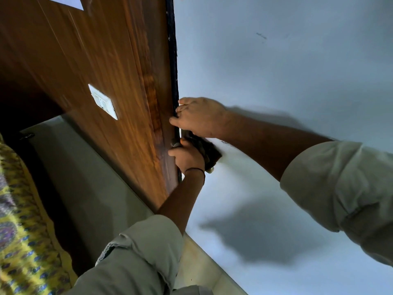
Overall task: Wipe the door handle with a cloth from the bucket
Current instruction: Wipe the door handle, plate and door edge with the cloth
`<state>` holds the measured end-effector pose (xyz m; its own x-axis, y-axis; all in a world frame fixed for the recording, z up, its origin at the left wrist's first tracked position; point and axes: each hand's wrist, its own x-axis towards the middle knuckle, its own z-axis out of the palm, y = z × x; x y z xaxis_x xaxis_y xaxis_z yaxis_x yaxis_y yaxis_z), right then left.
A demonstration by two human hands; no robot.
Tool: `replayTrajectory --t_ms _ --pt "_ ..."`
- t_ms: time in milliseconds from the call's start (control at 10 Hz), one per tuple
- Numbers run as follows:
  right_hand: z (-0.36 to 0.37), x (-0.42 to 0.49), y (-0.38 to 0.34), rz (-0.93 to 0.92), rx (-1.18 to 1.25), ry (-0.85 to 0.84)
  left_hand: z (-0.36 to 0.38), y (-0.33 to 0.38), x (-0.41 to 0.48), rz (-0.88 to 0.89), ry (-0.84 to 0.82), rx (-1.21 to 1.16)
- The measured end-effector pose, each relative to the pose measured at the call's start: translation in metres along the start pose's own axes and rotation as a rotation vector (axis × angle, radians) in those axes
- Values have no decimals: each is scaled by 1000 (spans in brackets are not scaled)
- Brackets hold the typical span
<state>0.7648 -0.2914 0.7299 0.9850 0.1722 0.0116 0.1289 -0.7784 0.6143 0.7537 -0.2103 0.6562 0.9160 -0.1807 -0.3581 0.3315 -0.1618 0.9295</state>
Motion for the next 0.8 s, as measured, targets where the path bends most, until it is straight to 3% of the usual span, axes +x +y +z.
replayTrajectory --t_ms 200,500,600,700,800 --pt "3 5 3 7 11 4 9 -29 -33 -18 -105 7" --pt "6 1 -1 27 33 19 0 -11 24 -137 -201 -378" --pt "7 0 -1 19 13 59 -6 -3 35 -249 -222 -518" --pt "5 -2 -2 17 -15 59 -7 -8 45 -331 -314 -666" --pt "2 -3 -2 3 -11 52 -1 -20 49 -286 -433 -776"
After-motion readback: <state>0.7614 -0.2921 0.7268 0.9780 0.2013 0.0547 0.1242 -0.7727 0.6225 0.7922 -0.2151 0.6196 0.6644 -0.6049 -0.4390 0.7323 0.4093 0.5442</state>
